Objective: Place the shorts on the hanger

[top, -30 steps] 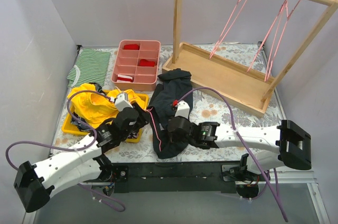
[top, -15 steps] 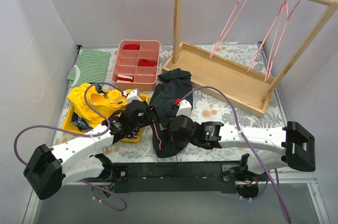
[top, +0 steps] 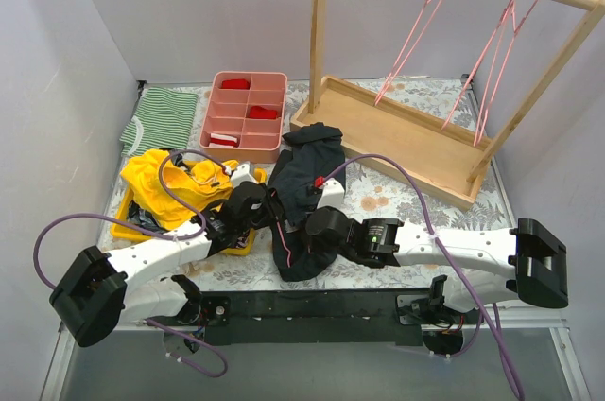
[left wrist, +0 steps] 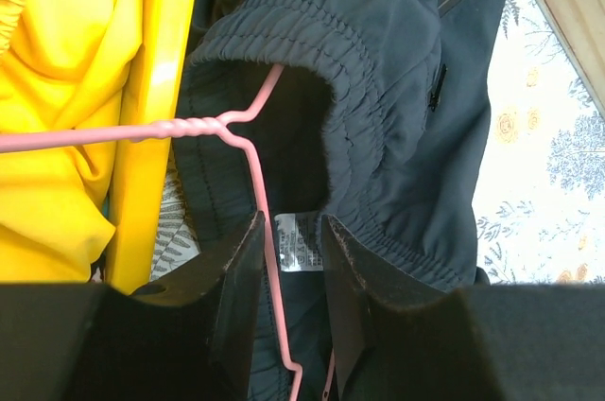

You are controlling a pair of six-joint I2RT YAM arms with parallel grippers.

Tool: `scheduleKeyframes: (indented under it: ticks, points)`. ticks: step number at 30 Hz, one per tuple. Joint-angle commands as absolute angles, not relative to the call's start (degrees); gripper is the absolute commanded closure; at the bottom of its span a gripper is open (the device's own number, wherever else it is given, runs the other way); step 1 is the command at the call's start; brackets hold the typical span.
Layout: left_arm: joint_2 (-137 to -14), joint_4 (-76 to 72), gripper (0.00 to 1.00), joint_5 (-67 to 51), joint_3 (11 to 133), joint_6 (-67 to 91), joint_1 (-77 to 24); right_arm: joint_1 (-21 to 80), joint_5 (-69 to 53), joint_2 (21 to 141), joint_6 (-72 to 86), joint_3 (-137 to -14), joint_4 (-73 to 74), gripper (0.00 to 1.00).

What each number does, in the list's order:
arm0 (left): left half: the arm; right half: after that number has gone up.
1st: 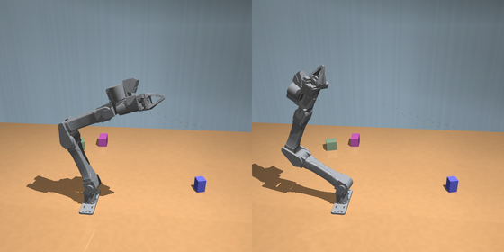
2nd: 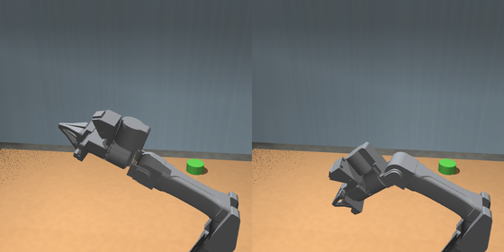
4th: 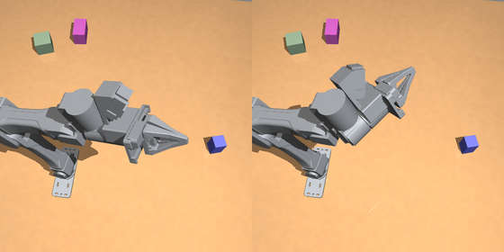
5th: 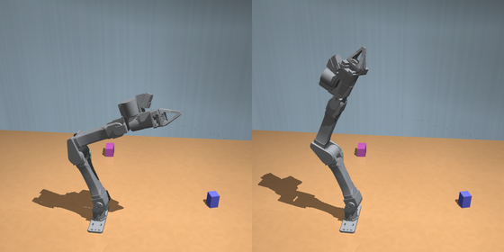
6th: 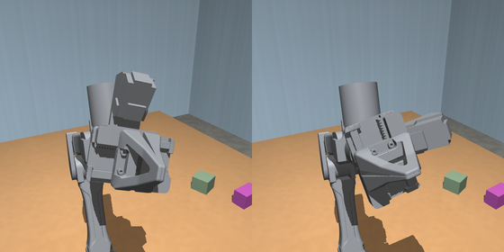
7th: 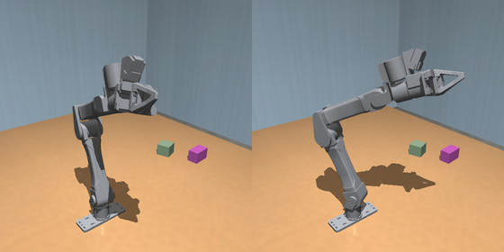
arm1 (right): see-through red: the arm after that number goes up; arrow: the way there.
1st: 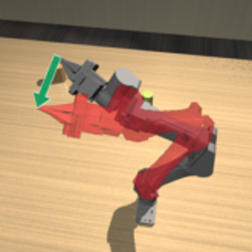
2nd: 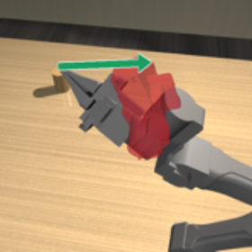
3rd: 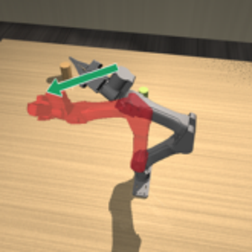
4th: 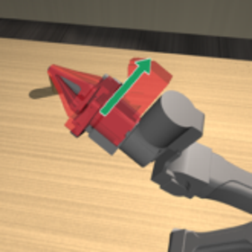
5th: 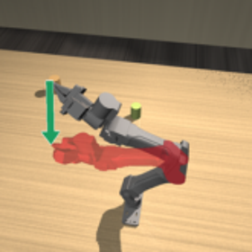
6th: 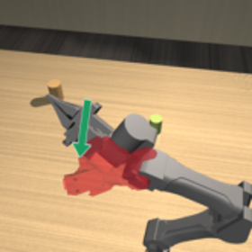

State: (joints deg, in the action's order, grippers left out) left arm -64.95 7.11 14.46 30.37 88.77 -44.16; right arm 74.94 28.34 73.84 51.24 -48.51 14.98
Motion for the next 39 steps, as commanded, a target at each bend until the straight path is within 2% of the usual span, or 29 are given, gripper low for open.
scheduleKeyframes:
  ticks: [1, 11, 20, 24, 27, 33, 39]
  points:
    - [-64.7, 4.6, 0.71, 16.3, 28.7, 88.8, -43.9, 75.5, 29.5, 72.0, 51.7, -48.5, 14.3, 0.99]
    - [-64.7, 2.8, 0.70, 18.4, 26.5, 89.1, -43.8, 76.4, 30.2, 71.9, 52.2, -48.9, 15.6, 0.99]
    - [-64.6, -11.8, 0.75, 11.6, 21.5, 86.5, -43.9, 76.7, 30.5, 73.0, 51.6, -50.4, 16.4, 0.99]
    - [-64.8, -22.0, 0.83, 7.6, 18.2, 86.3, -43.8, 77.0, 30.4, 73.8, 50.5, -52.5, 17.4, 0.99]
    - [-63.6, -25.1, 0.99, 6.9, 17.8, 85.3, -43.9, 77.0, 30.5, 74.4, 50.0, -53.3, 18.5, 0.99]
    - [-53.7, -19.2, 1.00, 13.1, 19.6, 85.0, -43.9, 77.0, 32.0, 75.3, 46.7, -59.1, 20.9, 0.99]
    - [-41.2, -11.0, 1.00, 23.5, 22.8, 82.9, -44.6, 76.9, 37.1, 81.1, 40.6, -76.4, 28.4, 0.99]
